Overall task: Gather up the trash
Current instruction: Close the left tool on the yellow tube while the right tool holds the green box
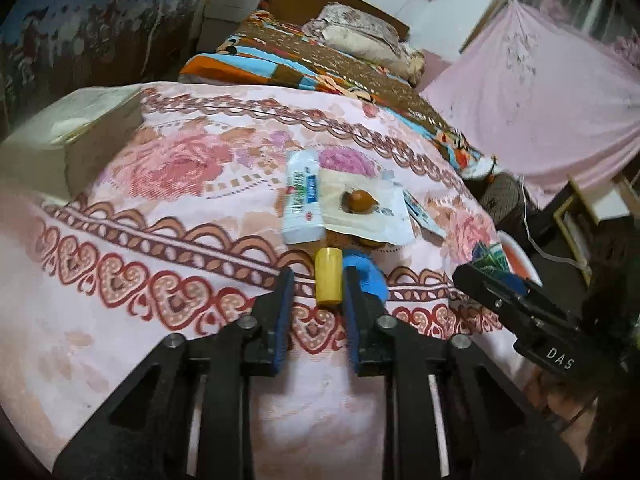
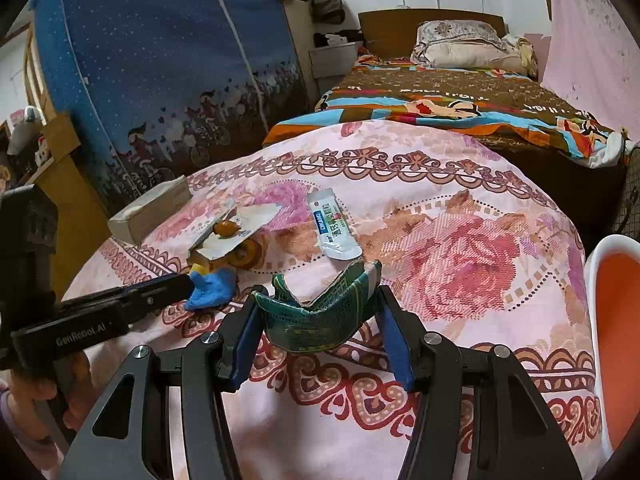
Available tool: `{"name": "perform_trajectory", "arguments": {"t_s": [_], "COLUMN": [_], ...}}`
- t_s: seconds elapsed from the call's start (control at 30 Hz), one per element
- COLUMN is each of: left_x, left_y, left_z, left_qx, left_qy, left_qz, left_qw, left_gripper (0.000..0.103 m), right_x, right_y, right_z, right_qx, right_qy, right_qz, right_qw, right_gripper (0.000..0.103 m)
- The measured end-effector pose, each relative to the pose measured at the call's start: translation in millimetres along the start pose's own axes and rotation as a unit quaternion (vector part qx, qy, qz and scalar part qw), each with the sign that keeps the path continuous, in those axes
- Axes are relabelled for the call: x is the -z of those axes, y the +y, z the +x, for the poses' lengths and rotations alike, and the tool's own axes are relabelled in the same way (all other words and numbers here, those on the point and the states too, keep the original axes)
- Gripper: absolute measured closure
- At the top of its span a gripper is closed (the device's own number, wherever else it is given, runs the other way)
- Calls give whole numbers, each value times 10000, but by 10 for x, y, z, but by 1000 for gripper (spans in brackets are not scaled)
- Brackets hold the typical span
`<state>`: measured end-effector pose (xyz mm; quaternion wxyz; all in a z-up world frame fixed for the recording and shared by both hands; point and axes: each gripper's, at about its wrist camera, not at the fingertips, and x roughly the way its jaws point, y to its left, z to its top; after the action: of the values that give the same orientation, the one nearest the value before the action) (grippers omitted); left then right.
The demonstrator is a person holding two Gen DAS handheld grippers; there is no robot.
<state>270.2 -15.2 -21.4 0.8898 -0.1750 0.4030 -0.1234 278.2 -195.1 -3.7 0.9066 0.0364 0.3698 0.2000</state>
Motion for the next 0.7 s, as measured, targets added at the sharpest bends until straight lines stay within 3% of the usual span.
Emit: {"name": "perform_trajectory", "arguments": {"t_s": [0.2,0.3,0.47,0.7], "left_x": [-3,-24,-26,-32], "left_y": [124,112,-118,-310], "left_z": [-157,-82,-35,67], "left_qx": [-29,-103,-110,-579], "left_qy": [-382,-226,-153,69], "left_qz": [-362,-354,254,817], "left_qw": [9986,9991,9995,9950], "left_gripper": [100,100,101,102], "right_x": [-3,-3,-4,-1], "right_y": [-18,-16,-20,-14], "right_z": [20,21,22,22], "right_qx": [-27,-28,-36,-29], "right_qy": [40,41,35,25], "right_qz": [20,16,32,5], "right_qw": [10000,10000,10000,10000], "right_gripper": [50,50,50,50]}}
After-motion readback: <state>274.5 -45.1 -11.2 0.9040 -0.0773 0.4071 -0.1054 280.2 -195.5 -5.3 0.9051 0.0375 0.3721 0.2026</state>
